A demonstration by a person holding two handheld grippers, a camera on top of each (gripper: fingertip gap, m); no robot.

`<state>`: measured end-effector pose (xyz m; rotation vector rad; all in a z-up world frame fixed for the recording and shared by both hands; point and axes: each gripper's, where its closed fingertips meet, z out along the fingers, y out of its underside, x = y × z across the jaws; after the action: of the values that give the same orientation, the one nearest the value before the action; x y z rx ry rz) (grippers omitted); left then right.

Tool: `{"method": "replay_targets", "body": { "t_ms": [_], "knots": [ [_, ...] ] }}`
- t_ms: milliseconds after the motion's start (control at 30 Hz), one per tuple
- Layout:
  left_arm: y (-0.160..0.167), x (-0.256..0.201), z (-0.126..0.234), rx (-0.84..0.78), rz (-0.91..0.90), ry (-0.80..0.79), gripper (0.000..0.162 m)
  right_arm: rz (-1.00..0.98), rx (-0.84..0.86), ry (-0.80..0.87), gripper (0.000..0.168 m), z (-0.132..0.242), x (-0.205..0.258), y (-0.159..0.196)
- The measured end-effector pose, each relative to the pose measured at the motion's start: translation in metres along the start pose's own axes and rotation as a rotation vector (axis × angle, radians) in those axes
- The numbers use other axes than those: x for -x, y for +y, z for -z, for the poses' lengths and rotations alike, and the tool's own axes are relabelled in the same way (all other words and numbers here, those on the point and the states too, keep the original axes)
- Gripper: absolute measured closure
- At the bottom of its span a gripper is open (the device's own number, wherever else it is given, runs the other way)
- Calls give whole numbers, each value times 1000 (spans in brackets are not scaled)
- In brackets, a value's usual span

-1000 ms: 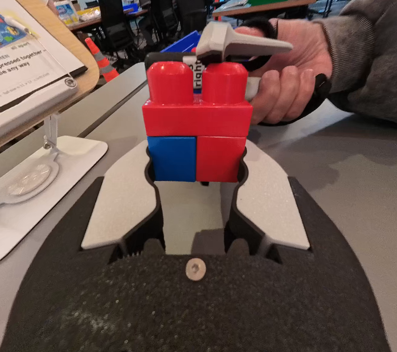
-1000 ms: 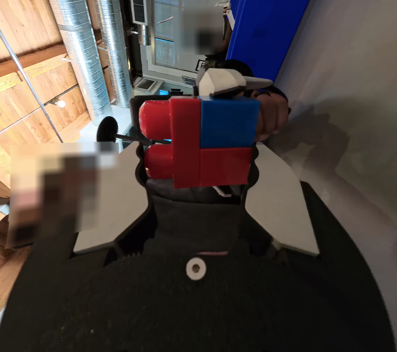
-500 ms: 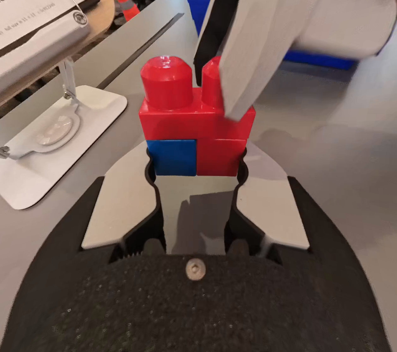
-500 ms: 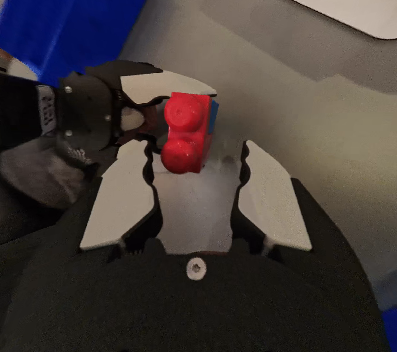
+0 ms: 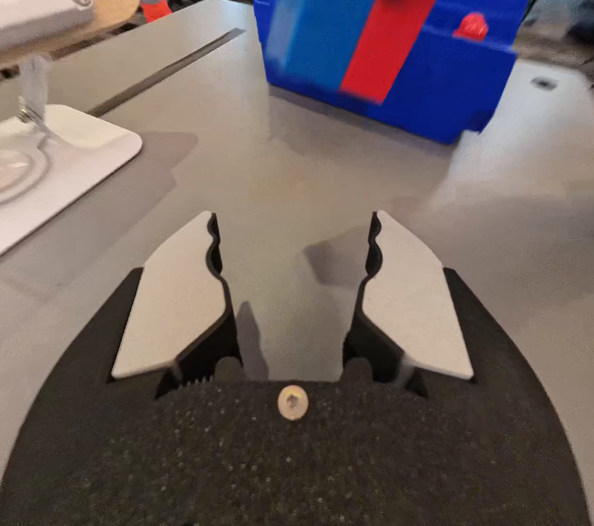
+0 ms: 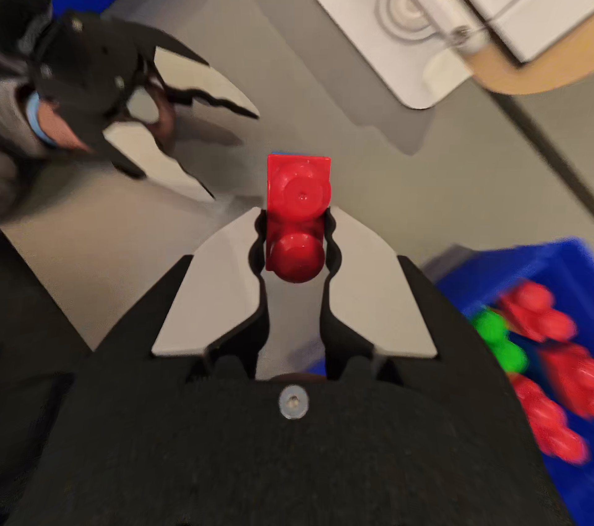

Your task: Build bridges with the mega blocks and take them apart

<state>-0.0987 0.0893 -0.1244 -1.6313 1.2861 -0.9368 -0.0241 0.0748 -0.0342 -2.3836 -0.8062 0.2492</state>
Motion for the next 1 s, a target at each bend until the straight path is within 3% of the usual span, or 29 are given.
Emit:
{"method": "replay_targets", "body": {
  "t_ms": [167, 333, 433, 533, 767, 1000],
  "knots": [
    [-12, 9, 8, -115, 150, 78, 76, 180, 62, 42, 134, 92, -33, 52],
    [-23, 26, 12, -221, 207, 30, 81, 335, 284, 58, 134, 130, -70, 129],
    [-26, 21, 11, -240, 253, 79, 83, 386, 332, -71, 134, 117, -68, 172],
    [-33, 11, 12, -277, 295, 146, 86, 458, 362, -73, 134, 88, -78, 198],
    [-33, 2, 12, -279, 280, 171, 87, 520, 351, -149, 134, 35, -74, 210],
    [-30, -7, 7, -247, 264, 203, 87, 589, 401, -213, 133, 16, -71, 223]
  ]
}}
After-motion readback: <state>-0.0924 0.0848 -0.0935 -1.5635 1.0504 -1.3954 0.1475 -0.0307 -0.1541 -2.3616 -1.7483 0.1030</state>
